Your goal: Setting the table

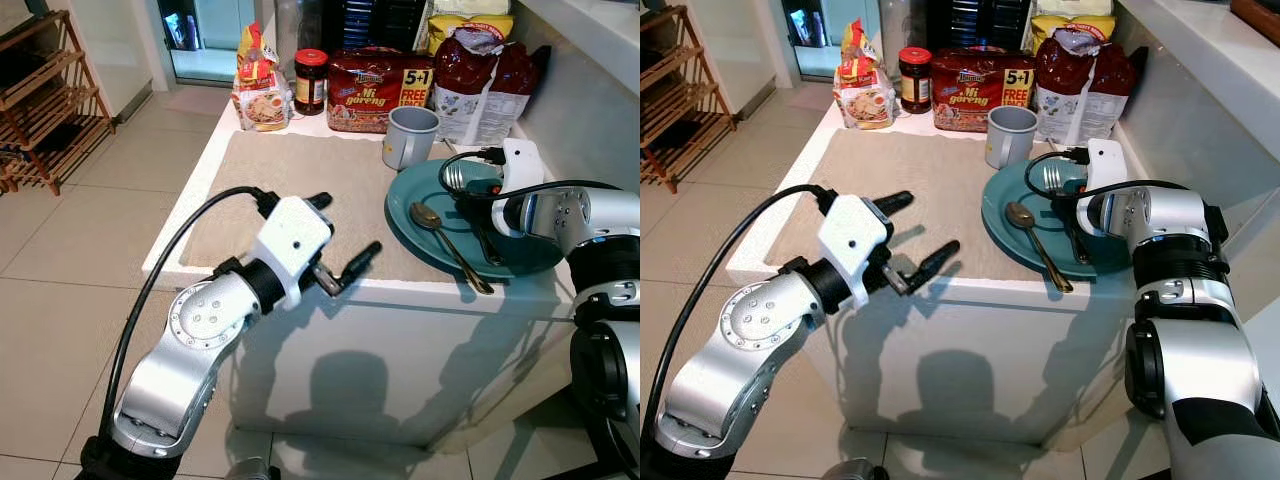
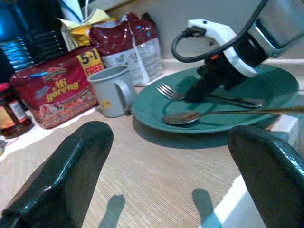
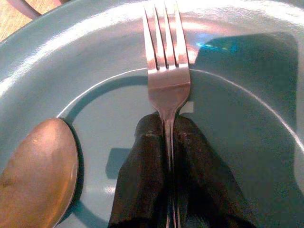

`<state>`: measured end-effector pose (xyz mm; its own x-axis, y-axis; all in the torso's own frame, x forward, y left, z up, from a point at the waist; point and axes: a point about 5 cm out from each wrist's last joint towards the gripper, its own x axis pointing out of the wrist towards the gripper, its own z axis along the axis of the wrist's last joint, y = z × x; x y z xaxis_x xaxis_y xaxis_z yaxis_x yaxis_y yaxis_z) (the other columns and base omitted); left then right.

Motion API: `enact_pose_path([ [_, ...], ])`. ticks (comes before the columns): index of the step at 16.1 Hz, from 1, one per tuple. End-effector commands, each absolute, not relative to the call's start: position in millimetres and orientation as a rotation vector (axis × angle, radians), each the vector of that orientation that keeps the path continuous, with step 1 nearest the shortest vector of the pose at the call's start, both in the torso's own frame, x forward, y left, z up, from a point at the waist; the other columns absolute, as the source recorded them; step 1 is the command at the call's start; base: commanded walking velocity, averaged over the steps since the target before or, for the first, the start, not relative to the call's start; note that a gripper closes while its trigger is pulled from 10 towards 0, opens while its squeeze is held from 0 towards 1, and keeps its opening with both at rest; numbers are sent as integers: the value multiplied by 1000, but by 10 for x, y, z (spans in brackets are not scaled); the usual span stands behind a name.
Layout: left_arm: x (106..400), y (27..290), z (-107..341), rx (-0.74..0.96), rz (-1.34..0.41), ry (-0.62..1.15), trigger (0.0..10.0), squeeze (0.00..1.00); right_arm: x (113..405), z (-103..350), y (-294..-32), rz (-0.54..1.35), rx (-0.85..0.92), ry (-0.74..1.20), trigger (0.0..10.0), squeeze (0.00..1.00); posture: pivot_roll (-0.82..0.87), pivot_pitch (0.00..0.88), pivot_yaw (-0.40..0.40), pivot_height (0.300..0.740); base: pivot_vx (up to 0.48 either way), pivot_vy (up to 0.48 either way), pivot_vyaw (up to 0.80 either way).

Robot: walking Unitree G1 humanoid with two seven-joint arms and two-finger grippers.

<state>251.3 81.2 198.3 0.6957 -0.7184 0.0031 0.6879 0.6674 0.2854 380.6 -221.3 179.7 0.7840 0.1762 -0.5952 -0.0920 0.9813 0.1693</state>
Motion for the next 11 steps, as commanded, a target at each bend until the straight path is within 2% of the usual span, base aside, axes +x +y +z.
enact_pose_path([
  [1, 2484, 800, 1988, 274, -818, -117, 10000, 86, 3789, 1774, -2221, 137, 132, 682, 0, 0, 89, 0, -39, 740, 0, 0, 0],
  [4, 2514, 832, 2012, 271, -782, -131, 10000, 75, 3788, 1979, -2235, 143, 146, 619, 0, 0, 88, 0, -35, 740, 0, 0, 0],
  [6, 2577, 905, 2015, 267, -697, -125, 10000, 86, 3733, 2200, -2210, 169, 153, 553, 0, 0, 84, 1, -28, 740, 0, 0, 0],
  [8, 2662, 1013, 2046, 249, -590, -129, 10000, 94, 3631, 2516, -2103, 240, 126, 347, 0, 0, 76, 8, -15, 740, 0, 0, 0],
  [9, 2667, 1019, 2056, 256, -587, -134, 10000, 90, 3583, 2628, -2061, 247, 68, 225, 8039, 0, 77, 9, -15, 740, 0, 0, 0],
  [10, 2656, 1016, 2056, 258, -591, -135, 10000, 94, 3518, 2729, -2022, 256, 8, 87, 10000, 0, 74, 13, -13, 740, 0, 0, 0],
  [11, 2638, 1018, 2042, 251, -588, -127, 10000, 86, 3409, 2786, -2007, 237, -12, 10, 10000, 0, 72, 19, -15, 740, 0, 0, 0],
])
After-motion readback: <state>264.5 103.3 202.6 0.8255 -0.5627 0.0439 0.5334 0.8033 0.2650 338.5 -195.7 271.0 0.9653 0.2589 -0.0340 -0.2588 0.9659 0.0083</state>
